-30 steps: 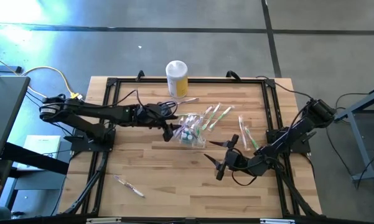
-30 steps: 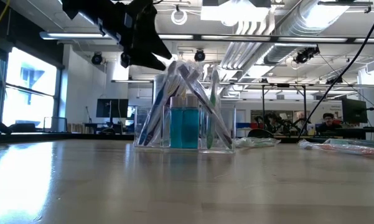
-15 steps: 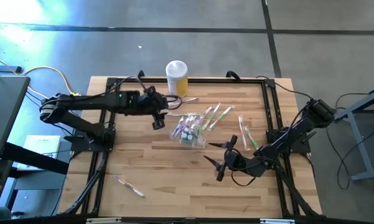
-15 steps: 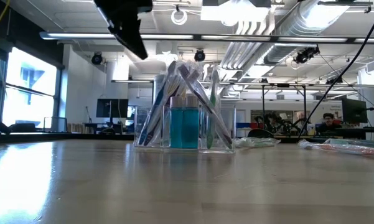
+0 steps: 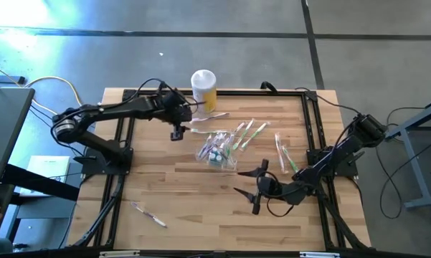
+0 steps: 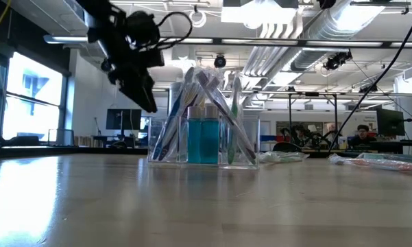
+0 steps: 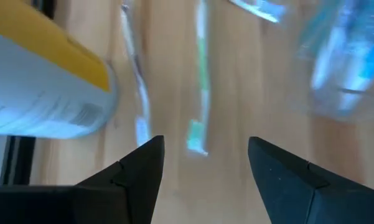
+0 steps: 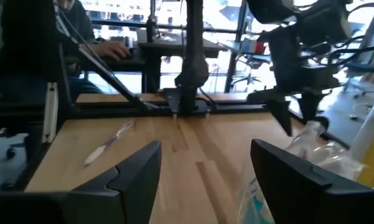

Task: Pick & Place toothbrushing station
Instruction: Put the green toothbrush into the transparent organizer

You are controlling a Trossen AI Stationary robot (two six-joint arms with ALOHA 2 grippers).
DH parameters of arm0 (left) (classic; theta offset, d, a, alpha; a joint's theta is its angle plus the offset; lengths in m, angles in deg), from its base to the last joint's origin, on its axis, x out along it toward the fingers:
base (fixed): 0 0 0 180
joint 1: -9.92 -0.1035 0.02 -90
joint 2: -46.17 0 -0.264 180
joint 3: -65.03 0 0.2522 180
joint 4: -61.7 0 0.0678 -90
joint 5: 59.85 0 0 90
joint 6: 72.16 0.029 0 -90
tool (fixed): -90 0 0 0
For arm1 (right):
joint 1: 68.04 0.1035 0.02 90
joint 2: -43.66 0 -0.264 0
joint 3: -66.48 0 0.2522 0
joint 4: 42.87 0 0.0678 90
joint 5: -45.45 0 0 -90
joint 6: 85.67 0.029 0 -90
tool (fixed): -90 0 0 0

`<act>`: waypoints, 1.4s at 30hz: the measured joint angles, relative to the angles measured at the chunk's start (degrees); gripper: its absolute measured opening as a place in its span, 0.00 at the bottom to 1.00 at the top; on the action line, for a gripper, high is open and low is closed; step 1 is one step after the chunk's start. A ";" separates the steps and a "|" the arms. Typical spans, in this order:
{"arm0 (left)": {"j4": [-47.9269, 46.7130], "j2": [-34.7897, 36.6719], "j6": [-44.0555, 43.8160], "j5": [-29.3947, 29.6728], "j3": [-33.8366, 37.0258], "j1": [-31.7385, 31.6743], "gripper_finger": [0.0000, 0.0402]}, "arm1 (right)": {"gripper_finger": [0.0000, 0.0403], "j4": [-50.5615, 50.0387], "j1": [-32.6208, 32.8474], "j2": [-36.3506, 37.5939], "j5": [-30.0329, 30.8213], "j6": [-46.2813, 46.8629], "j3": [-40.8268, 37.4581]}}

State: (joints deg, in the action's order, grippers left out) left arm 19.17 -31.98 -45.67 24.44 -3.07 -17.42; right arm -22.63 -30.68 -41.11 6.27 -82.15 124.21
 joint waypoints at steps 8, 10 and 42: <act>15.57 -5.19 4.79 -8.07 6.19 -6.77 0.56 | 0.60 -4.23 0.01 -0.02 -2.08 8.04 0.00; 17.89 -7.41 4.82 -10.21 6.22 -7.33 0.56 | 0.60 -4.22 0.00 0.00 -3.52 9.06 0.00; 18.85 -22.47 5.00 -16.06 5.92 -8.30 0.53 | 0.60 -4.75 -0.42 0.00 -12.04 11.61 0.00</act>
State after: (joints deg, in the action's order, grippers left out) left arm 38.02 -54.45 -40.67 8.38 2.84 -25.72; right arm -27.38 -31.09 -41.11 -5.77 -70.53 124.21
